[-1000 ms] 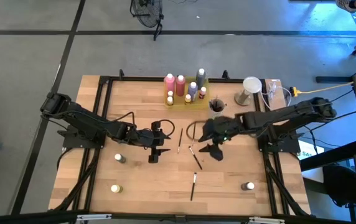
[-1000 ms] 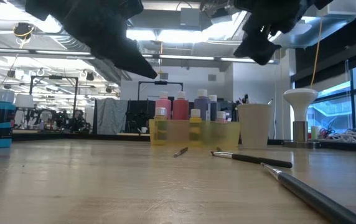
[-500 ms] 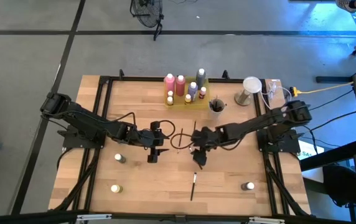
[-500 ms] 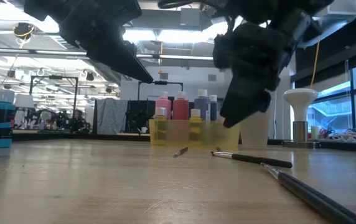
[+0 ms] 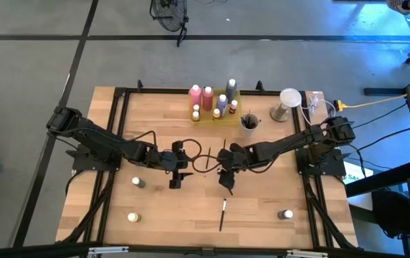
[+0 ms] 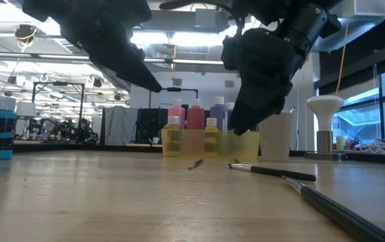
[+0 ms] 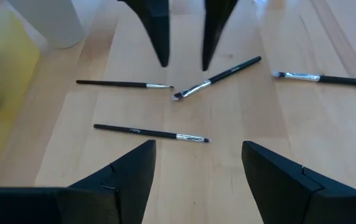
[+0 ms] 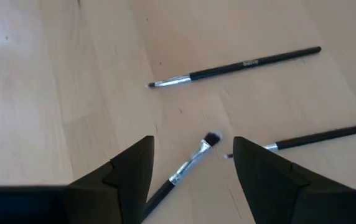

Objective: Pick & Place Paint Supplies
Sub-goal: Put the silver paint brush into the white cup

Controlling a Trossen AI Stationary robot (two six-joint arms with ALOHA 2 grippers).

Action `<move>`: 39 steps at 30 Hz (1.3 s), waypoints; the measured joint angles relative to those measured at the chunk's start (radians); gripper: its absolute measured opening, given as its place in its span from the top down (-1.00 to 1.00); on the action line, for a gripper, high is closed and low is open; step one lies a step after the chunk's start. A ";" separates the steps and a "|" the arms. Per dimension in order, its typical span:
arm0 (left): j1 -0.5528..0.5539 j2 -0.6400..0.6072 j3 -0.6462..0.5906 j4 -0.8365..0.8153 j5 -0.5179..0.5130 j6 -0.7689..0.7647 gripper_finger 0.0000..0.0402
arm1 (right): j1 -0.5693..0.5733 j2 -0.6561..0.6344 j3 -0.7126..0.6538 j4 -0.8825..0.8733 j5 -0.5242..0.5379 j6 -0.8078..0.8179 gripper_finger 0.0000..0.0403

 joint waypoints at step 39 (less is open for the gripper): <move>-0.053 0.000 0.000 -0.078 0.002 -0.035 -0.17 | -0.001 0.216 0.107 -0.060 0.050 0.172 -0.09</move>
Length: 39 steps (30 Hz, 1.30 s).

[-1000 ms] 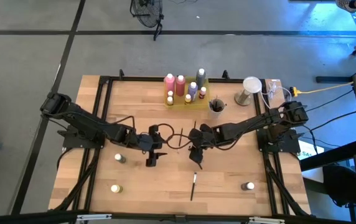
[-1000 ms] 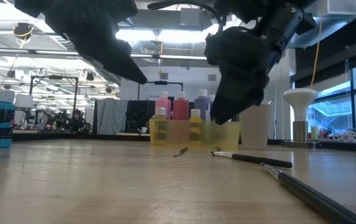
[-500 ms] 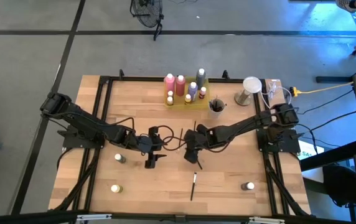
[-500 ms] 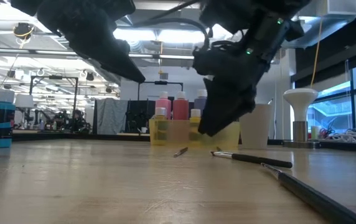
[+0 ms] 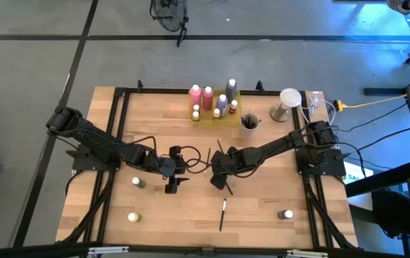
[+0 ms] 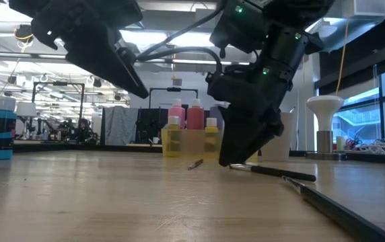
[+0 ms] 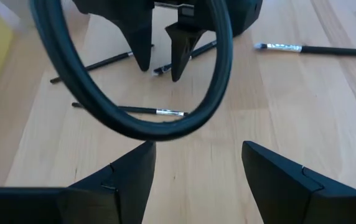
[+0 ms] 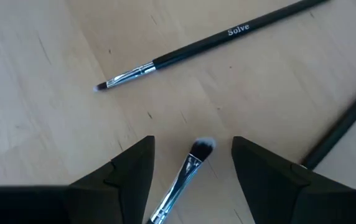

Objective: Pick & Place Paint Supplies
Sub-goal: Put the silver paint brush into the white cup

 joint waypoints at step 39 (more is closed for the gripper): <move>0.000 0.000 0.000 -0.001 0.000 0.001 -0.16 | -0.027 0.005 -0.002 -0.030 -0.025 0.087 0.22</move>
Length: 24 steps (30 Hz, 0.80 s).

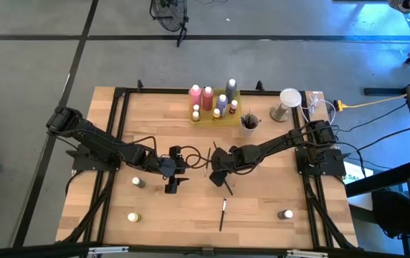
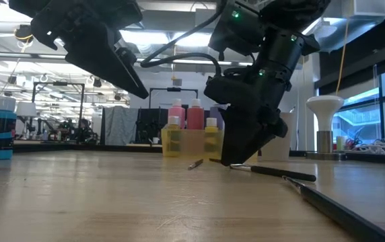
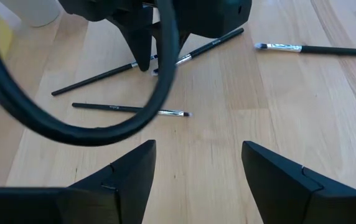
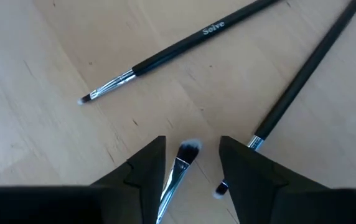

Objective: Pick & Place Paint Supplies
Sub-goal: Put the silver paint brush into the white cup

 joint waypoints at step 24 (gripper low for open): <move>0.000 0.000 0.000 0.000 0.000 -0.001 -0.17 | -0.014 0.000 0.001 -0.041 -0.031 0.037 0.82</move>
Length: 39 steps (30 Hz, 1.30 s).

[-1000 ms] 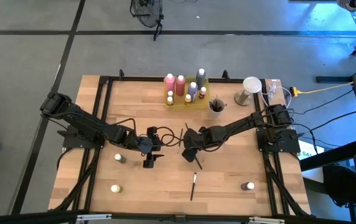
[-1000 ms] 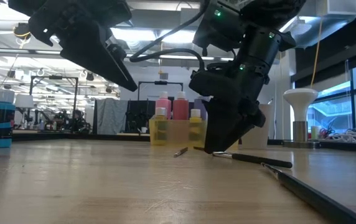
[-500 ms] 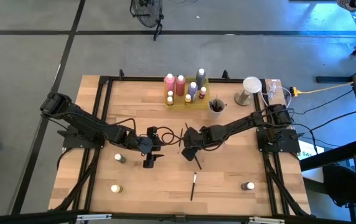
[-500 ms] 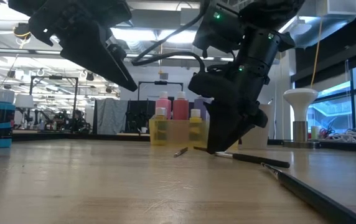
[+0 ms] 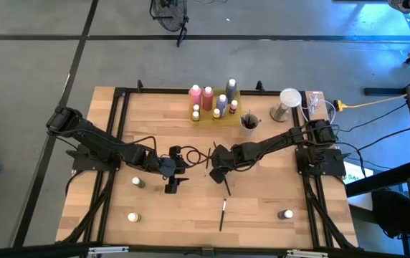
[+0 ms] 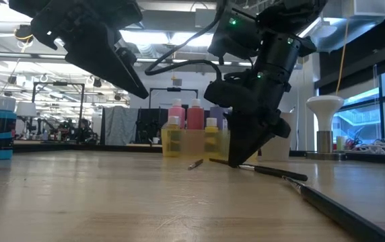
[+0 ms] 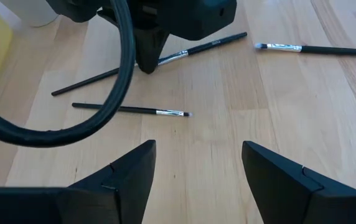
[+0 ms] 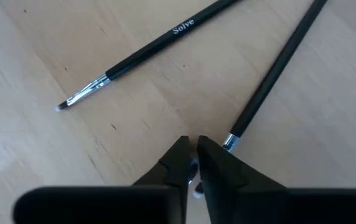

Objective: Pick & Place Paint Supplies
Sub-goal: Put the silver paint brush into the white cup

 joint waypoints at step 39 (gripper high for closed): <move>-0.033 0.000 0.000 -0.022 0.000 0.000 -0.16 | 0.018 0.012 0.127 -0.180 0.029 -0.050 1.00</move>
